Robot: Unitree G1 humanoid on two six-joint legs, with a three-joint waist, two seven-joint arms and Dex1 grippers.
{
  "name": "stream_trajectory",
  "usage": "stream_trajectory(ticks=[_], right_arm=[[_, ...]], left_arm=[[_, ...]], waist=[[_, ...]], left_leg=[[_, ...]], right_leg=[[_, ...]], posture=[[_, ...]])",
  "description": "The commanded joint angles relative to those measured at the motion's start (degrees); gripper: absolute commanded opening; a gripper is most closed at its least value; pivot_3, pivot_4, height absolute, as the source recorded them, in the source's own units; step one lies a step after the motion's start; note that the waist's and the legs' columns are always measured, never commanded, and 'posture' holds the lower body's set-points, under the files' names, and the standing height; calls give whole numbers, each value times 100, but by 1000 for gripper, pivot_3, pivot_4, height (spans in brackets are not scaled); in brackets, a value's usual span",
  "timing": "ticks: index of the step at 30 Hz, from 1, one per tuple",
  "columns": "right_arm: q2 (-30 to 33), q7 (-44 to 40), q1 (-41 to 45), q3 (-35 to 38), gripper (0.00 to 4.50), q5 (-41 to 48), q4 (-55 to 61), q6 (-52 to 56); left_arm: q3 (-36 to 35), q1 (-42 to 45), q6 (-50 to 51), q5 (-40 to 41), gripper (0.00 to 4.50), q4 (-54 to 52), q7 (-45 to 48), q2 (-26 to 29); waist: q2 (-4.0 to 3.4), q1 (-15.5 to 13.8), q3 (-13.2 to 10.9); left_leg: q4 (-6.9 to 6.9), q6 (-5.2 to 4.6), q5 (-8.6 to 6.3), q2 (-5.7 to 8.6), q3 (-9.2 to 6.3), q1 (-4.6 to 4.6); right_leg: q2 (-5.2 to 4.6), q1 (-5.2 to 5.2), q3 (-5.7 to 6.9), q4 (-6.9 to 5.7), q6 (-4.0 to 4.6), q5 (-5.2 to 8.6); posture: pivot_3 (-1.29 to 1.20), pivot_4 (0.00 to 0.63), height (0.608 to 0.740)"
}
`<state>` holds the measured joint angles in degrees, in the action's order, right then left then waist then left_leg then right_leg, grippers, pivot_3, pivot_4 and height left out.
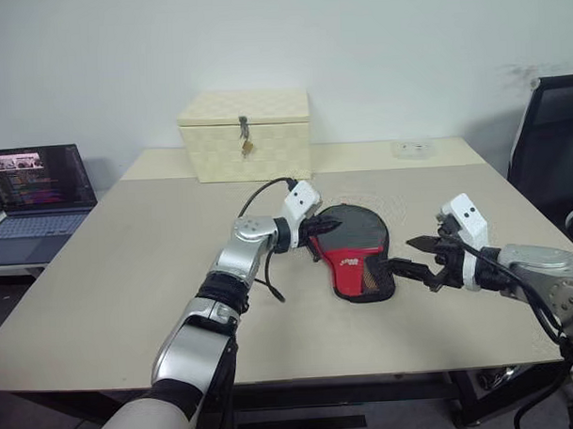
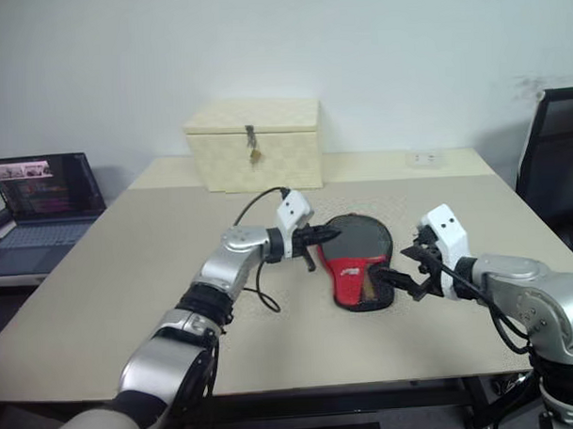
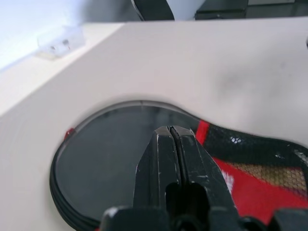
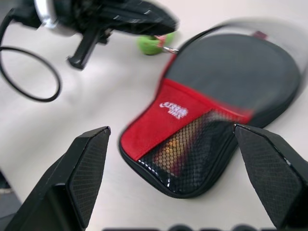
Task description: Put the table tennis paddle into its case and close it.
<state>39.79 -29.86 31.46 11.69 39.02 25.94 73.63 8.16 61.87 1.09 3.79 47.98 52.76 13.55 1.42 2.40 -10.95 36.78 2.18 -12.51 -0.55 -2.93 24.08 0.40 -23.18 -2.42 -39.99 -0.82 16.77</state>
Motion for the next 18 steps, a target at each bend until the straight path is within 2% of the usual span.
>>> stream_trajectory(ticks=[1, 5, 11, 14, 18], right_arm=[[27, 92, 77, 61, 4500, -67, -79, -156], [-334, 354, 349, -347, 4500, -493, -946, -608], [-916, 565, 1035, -853, 4500, -1322, -2887, -1550], [-1208, 650, 1485, -858, 4500, -1623, -4103, -1989], [-1370, 501, 1817, -950, 4500, -1903, -5053, -2411]], left_arm=[[-158, -4, -174, 49, 49, -139, 125, 194], [-534, -620, 303, 460, 49, -853, 361, 649], [-1100, -1973, 1681, 1564, 49, -2984, 912, 1340], [-1371, -2560, 2194, 1901, 49, -3867, 834, 1678], [-1498, -2916, 2527, 2075, 49, -4451, 630, 1888]], waist=[[0, 0, 0], [-1, 54, 1], [-4, 86, -1], [-4, 68, -1], [-4, -16, -1]], left_leg=[[0, 0, 0, -1, -1, 1], [1, 0, 0, -7, 7, -4], [1, 2, 1, -33, 1, -8], [6, 2, 1, -27, 3, -5], [7, 2, 1, -20, 0, -5]], right_leg=[[1, 0, 1, 0, 0, 0], [0, 0, -10, -1, 0, 0], [-3, -2, -10, -11, 3, 0], [-11, -1, -10, -9, 3, 0], [-25, 2, -6, -8, 2, -1]], posture=[[0, 150, 740], [0, 150, 740], [0, 150, 740], [0, 150, 740], [0, 150, 740]])
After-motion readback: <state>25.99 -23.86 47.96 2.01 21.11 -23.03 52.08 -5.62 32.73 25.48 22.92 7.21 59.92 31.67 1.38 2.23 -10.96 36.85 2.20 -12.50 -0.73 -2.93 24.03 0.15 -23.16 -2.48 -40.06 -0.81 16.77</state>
